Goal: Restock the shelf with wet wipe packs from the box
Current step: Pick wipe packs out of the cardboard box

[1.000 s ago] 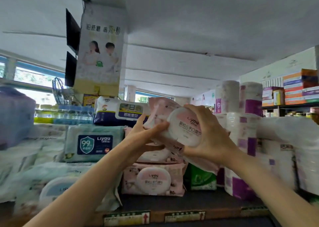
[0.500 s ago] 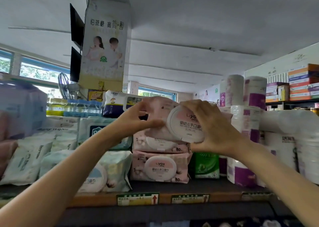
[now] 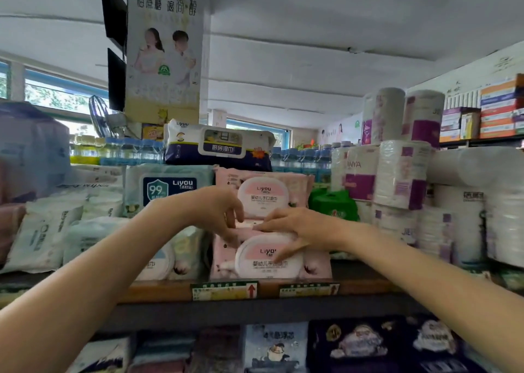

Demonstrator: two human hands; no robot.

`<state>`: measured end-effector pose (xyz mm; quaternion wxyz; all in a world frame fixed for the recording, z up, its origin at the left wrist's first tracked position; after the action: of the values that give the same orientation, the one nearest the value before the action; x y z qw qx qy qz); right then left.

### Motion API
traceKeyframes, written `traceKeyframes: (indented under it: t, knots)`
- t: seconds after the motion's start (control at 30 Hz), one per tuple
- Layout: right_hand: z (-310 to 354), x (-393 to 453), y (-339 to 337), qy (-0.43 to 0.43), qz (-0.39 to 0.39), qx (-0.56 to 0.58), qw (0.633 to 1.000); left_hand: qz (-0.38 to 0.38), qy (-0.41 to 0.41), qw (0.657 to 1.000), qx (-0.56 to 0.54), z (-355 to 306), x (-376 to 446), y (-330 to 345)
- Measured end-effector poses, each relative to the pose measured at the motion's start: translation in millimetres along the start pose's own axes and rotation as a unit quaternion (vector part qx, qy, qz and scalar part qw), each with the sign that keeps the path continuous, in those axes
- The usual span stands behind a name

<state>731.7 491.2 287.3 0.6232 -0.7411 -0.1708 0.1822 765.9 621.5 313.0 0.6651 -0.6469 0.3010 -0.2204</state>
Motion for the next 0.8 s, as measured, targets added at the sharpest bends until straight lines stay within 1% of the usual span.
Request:
traceKeyframes:
  t: [0.07, 0.13, 0.23, 0.27, 0.33, 0.37, 0.43, 0.5, 0.57, 0.63, 0.7, 0.73, 0.8]
  knots:
    - [0, 3, 1, 0.014, 0.017, -0.001, 1.0, 0.005, -0.026, 0.999, 0.025, -2, 1, -2]
    - [3, -1, 2, 0.024, -0.003, -0.029, 0.999, 0.021, -0.052, 0.998, 0.043, -7, -1, -5]
    - [12, -13, 12, 0.082, -0.041, -0.148, 0.985, 0.062, -0.096, 0.985, 0.126, -20, -2, -2]
    - [13, -19, 16, 0.104, -0.05, -0.159, 0.981, 0.07, -0.114, 0.977, 0.167, -26, -2, 1]
    - [15, -35, 18, 0.144, -0.072, -0.122, 0.979, 0.061, -0.127, 0.964, 0.228, -43, 1, 7]
    - [16, -44, 18, 0.164, -0.082, -0.1, 0.978, 0.04, -0.109, 0.964, 0.24, -56, 1, 12]
    - [16, -67, 18, 0.223, -0.092, -0.066, 0.968, -0.042, -0.028, 0.963, 0.264, -89, -2, 19]
    - [11, -100, 21, 0.296, -0.109, -0.01, 0.949, -0.121, 0.052, 0.958, 0.256, -118, -10, 30]
    - [8, -142, 32, 0.356, -0.111, 0.053, 0.926, -0.149, 0.119, 0.949, 0.252, -145, -17, 52]
    - [17, -192, 60, 0.411, -0.071, 0.116, 0.901, -0.159, 0.217, 0.929, 0.254, -183, -24, 90]
    - [39, -251, 100, 0.464, -0.02, 0.172, 0.869, -0.129, 0.327, 0.908, 0.229, -234, -35, 140]
    - [55, -284, 122, 0.494, 0.006, 0.191, 0.848, -0.091, 0.374, 0.896, 0.221, -265, -43, 168]
    - [99, -356, 169, 0.555, 0.059, 0.244, 0.793, 0.014, 0.455, 0.862, 0.222, -329, -71, 227]
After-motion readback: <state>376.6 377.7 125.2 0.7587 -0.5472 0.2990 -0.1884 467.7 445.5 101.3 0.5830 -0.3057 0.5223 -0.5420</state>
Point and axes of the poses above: each hand's wrist, its own x-axis towards the middle knuckle, its own y-axis out of the palm, z = x × y, the point moved 6 cm from there along x, towards the middle knuckle, and after that the axes turned 15 degrees about z, right-handed, at the moved point
